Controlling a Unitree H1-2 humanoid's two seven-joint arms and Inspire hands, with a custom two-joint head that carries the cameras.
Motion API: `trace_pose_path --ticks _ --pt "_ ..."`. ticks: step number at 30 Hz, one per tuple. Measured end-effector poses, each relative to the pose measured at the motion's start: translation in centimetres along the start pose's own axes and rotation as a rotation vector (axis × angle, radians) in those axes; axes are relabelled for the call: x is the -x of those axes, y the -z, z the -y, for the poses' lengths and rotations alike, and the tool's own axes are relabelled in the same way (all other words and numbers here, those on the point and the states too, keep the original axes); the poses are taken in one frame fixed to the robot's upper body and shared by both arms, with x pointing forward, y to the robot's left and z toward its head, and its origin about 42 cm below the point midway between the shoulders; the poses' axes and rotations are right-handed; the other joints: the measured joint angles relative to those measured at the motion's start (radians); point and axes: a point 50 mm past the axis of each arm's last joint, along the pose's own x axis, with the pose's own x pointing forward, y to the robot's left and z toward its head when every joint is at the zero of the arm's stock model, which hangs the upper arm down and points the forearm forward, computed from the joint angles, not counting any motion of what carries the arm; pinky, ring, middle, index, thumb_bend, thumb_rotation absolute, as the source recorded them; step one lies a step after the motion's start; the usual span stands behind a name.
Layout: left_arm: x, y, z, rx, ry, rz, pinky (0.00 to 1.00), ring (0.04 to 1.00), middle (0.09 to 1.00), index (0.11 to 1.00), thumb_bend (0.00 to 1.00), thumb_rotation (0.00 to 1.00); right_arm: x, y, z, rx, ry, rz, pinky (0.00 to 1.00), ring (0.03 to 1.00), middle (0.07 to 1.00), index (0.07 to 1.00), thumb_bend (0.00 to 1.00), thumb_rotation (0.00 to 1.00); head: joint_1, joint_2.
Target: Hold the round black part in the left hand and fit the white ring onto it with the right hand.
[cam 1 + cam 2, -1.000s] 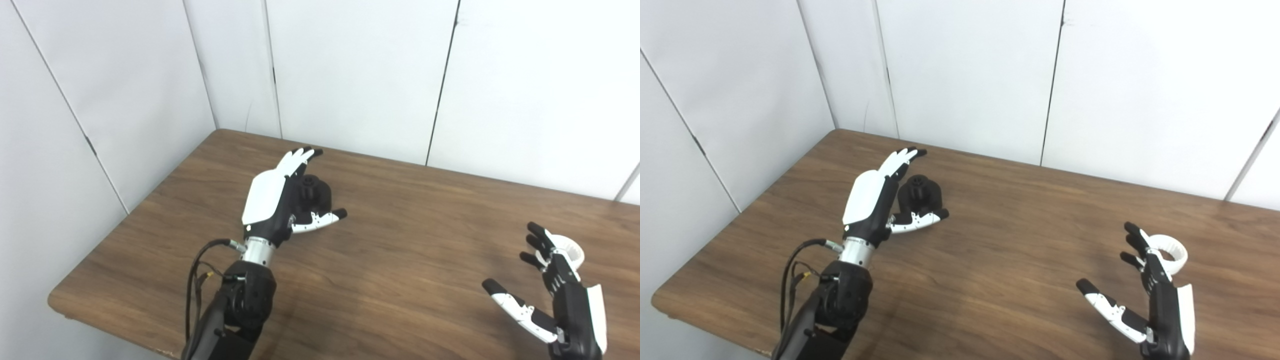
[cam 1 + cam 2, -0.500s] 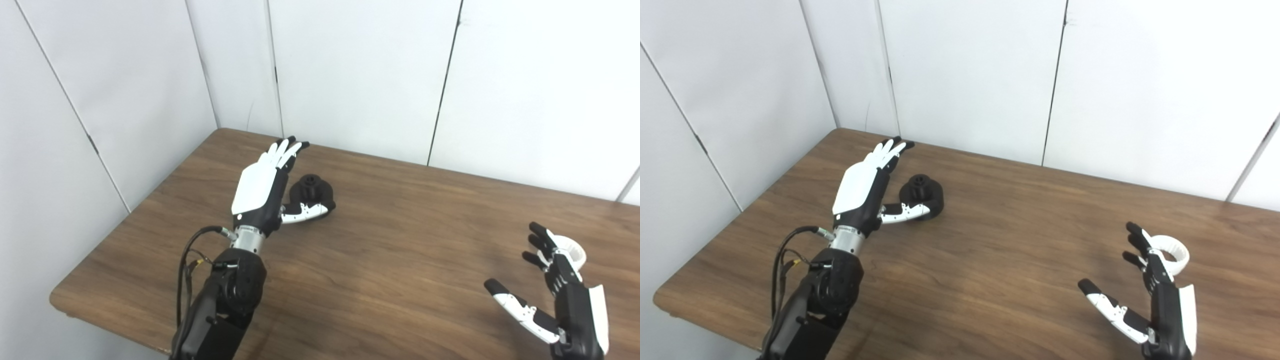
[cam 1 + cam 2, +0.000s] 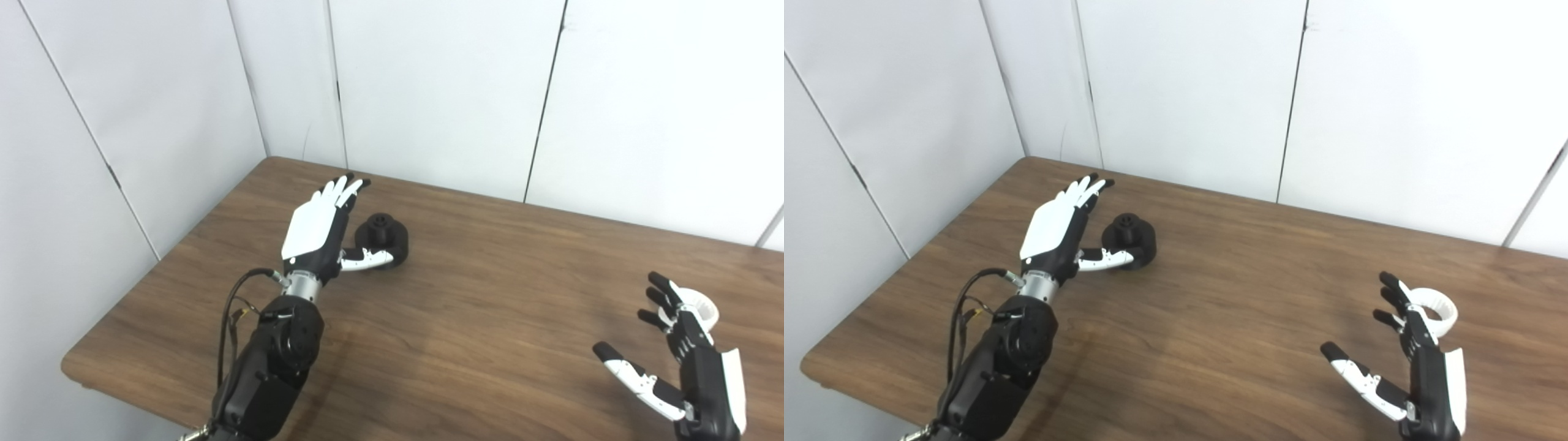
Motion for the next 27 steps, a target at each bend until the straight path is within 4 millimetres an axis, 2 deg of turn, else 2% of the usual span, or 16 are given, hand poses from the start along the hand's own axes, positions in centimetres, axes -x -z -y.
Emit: trace_pose_path --ticks 6,12,22,27 --pt "-0.2 0.6 0.2 -0.037 0.031 -0.028 0.97 1.0 1.0 0.916 1.0 0.55 0.0 0.0 0.0 0.0 0.001 0.0 0.75 0.87 0.899 0.856 0.74 0.25 -0.002 0.002" --pt "-0.2 1.0 0.6 -0.083 0.091 -0.049 0.99 1.0 1.0 0.943 1.0 0.65 0.0 0.0 0.0 0.001 0.0 0.0 0.75 0.867 0.901 0.854 0.75 0.25 -0.003 0.005" --pt "-1.3 1.4 0.7 -0.148 0.14 -0.082 0.98 1.0 1.0 0.95 1.0 0.64 0.1 -0.1 0.1 0.002 0.002 0.0 0.76 0.874 0.903 0.857 0.74 0.25 -0.002 0.008" --pt "-1.4 2.3 1.2 -0.172 0.165 -0.116 1.0 1.0 1.0 0.954 1.0 0.65 0.1 -0.1 0.1 0.001 0.003 0.001 0.76 0.872 0.9 0.857 0.74 0.25 -0.003 0.008"
